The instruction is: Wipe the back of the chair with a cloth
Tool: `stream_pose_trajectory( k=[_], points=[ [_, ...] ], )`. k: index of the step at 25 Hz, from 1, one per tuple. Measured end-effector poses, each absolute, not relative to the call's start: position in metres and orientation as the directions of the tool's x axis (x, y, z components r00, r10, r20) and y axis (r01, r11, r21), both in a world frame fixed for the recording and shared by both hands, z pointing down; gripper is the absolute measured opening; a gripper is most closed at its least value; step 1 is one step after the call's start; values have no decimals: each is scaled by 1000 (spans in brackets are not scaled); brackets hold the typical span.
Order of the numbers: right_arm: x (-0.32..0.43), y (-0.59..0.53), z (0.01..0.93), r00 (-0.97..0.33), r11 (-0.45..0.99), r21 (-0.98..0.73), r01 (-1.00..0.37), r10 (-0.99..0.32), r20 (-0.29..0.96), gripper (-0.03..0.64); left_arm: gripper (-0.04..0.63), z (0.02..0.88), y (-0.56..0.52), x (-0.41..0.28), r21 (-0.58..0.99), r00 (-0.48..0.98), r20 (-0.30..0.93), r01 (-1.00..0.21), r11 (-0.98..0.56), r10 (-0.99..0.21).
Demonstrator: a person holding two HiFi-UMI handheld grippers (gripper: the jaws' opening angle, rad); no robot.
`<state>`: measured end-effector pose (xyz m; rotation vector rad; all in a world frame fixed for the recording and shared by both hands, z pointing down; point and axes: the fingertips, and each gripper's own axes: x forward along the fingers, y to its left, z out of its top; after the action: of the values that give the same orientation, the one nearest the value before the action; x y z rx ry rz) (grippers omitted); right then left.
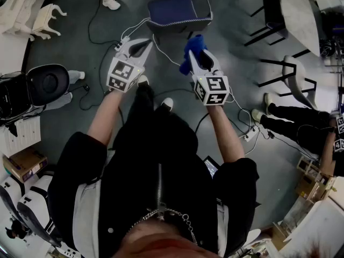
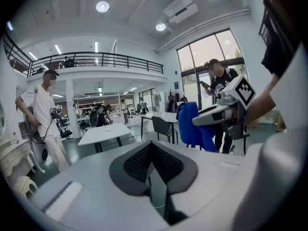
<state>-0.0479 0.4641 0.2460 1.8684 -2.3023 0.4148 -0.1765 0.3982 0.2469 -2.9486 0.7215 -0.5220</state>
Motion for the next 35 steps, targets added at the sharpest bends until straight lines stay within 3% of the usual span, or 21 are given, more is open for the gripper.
stream_pose_trajectory(
  k=[24,35],
  points=[
    [-33,465,252,-210,158,-206,-966,-942,262,103,11,254,403,-159,-124,840,334,-410,-903,-427],
    [-46,392,268,-245,191,-202,-961,-925,292,104,11,275,343,-165,-87,834,357,-418,-904,-420]
  ],
)
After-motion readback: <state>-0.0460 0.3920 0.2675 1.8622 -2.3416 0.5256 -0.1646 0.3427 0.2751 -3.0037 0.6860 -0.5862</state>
